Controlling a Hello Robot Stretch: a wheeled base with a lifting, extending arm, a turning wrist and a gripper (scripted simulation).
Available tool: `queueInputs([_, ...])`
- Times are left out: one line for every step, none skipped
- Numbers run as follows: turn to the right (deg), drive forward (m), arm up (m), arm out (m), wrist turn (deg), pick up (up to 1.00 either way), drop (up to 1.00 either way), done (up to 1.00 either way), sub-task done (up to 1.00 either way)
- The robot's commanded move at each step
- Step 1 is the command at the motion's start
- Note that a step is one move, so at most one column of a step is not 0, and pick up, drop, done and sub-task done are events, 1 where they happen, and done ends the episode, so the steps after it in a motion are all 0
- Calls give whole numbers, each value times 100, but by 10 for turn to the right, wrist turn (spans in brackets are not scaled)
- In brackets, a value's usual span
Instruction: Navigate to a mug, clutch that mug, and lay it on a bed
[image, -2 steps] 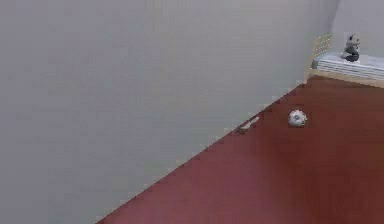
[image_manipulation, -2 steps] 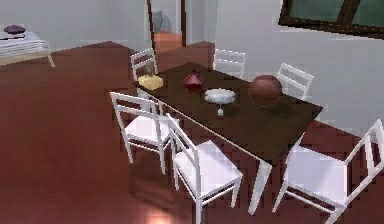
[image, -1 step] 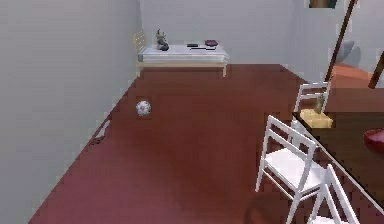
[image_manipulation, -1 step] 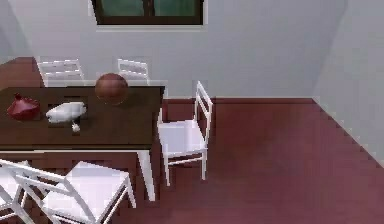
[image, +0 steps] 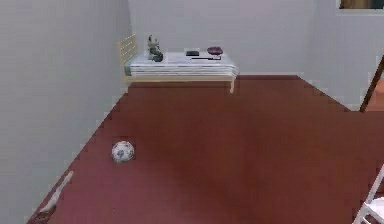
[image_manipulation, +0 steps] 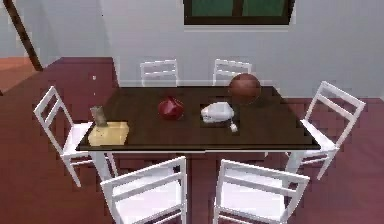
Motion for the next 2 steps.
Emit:
queueInputs([0,60,0,0,0,0,0,0,0])
queueInputs([420,0,0,0,0,0,0,0,0])
